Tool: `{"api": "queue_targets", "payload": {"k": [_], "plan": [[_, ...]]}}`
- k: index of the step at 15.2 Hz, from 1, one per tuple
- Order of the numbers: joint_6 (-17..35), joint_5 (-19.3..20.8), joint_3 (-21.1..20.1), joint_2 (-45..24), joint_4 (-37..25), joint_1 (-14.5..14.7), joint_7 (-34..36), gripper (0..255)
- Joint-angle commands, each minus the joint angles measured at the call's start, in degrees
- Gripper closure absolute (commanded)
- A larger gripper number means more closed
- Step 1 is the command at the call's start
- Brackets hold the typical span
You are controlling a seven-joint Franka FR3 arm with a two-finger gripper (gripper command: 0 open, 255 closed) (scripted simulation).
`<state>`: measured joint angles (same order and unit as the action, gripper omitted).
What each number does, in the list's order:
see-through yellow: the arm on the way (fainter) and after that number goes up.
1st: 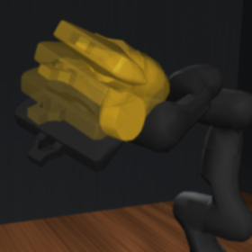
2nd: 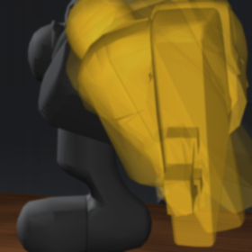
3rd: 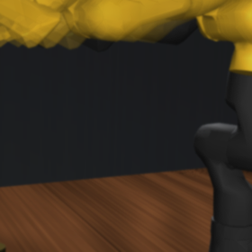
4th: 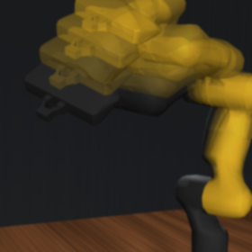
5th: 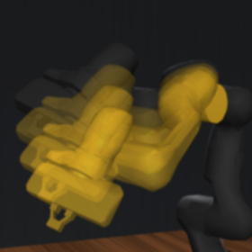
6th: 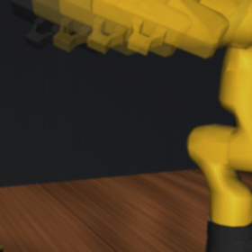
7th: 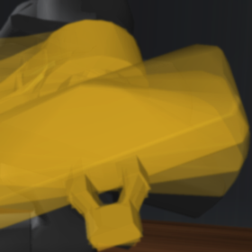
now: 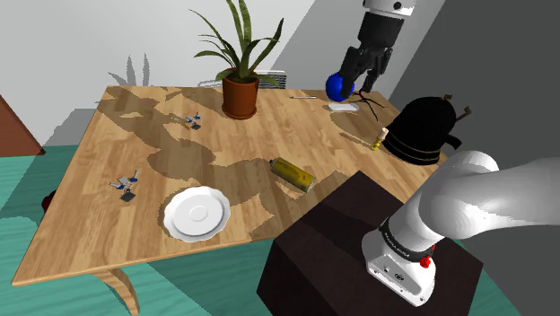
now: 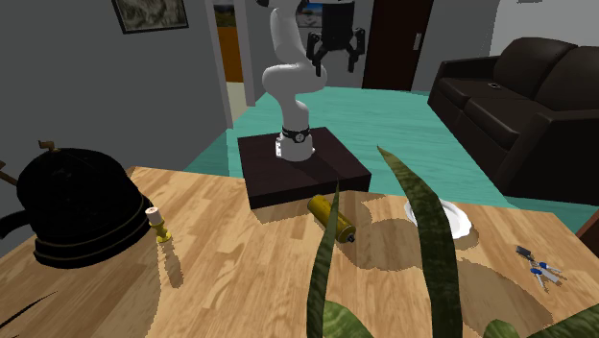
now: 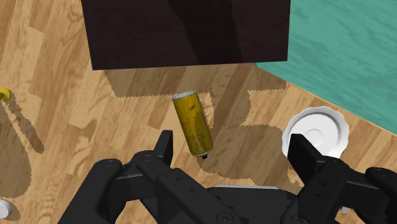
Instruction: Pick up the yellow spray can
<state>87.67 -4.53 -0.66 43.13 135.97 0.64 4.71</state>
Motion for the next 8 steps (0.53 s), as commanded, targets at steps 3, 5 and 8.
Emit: {"api": "queue_targets", "payload": {"k": [3, 5, 8], "plan": [[4.2, 0.2, -0.5, -1.6, 2.5, 0.0, -0.1, 0], [8.4, 0.4, -0.9, -3.6, 4.6, 0.0, -0.1, 0], [14.8, 0.8, -1.6, -7.2, 7.3, 0.0, 0.0, 0]]}}
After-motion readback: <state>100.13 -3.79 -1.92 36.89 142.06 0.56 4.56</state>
